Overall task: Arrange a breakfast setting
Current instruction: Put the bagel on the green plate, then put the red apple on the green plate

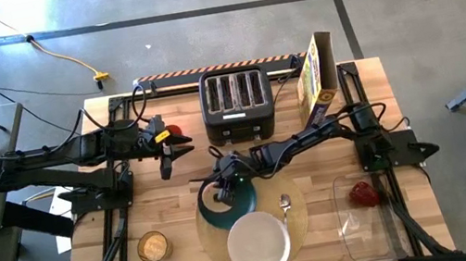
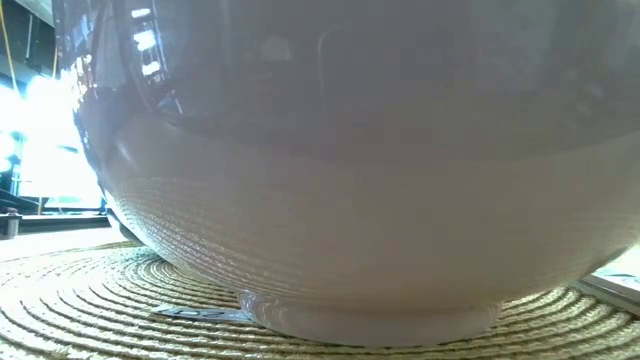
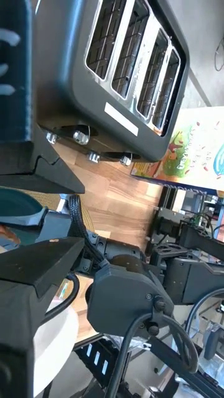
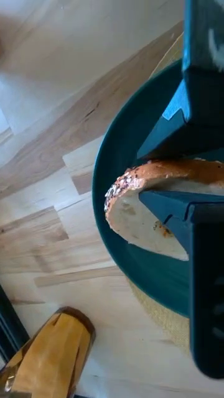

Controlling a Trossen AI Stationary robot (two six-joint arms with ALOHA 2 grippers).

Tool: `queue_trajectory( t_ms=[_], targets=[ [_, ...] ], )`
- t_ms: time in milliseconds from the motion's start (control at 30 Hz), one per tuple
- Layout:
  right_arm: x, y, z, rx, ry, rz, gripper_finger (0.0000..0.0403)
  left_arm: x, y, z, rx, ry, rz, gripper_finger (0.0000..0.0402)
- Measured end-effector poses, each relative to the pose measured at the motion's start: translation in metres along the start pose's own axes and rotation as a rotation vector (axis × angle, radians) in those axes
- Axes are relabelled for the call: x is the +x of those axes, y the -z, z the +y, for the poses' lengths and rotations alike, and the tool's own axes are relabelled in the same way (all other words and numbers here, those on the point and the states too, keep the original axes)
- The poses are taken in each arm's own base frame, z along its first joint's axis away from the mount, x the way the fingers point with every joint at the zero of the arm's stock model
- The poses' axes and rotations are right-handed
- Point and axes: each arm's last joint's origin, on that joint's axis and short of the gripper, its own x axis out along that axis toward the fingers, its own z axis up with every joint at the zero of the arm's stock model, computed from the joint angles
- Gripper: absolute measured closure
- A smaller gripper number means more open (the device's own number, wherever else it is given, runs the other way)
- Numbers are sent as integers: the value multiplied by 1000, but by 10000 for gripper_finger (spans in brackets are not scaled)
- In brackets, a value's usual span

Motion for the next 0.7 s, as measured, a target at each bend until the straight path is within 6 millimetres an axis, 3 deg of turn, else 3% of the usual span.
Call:
queue_trajectory(
  t_ms=[400,700],
  targets=[
    [0,-2,-2,-29,16,-15,332,0,0,0,0,0,0,289],
    [0,-3,-3,-48,55,-36,287,0,0,0,0,0,0,289]
  ],
)
